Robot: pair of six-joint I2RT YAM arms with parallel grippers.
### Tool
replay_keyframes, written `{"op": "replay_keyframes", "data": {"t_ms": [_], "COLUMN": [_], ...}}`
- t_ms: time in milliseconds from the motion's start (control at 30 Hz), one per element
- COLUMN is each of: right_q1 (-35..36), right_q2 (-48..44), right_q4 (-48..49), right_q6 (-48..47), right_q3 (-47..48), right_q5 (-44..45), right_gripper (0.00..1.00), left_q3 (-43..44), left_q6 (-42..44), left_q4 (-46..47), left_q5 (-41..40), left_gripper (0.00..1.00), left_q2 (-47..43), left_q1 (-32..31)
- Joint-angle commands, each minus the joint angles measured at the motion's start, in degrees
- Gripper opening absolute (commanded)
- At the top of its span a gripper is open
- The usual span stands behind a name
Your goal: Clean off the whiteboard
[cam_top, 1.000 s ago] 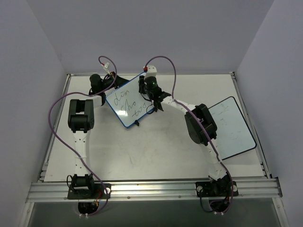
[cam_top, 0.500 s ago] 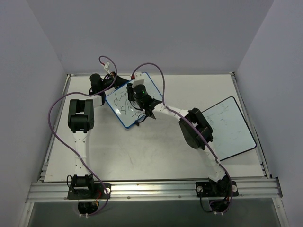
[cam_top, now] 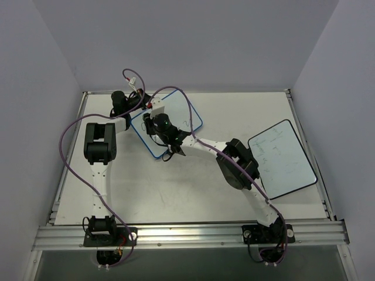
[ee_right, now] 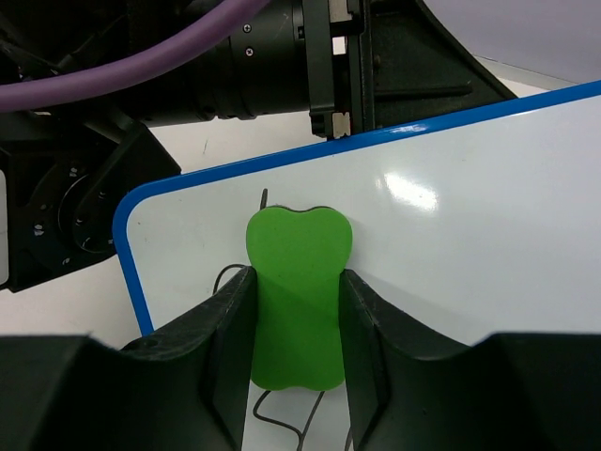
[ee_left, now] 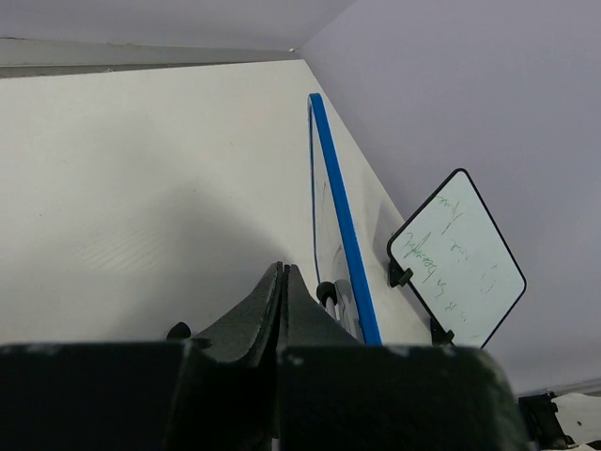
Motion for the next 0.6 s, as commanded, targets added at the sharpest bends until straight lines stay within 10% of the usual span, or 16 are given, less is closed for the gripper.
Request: {"op": "replay_keyframes", "data": {"t_ms": [0,567], "right_q1": [-0.9,-11.1], "right_q2": [-0.6,-3.9], "right_q4": [-3.3,-1.2], "right_q6": [-1.3,2.6], "right_q3": [-1.8,-10.0], "right_q5": [-0.4,1.3], "right_gripper": [0.05,0.04], "left_q3": [-0.5,-0.3], "left_q6": [2.8,3.3], "left_q4": [-0.2,-0.7], "left_q5": [1.9,2.0], "left_gripper": [0.02,0.02], "left_q2": [-3.5,-3.9], "left_q1": [-2.4,-2.5]}}
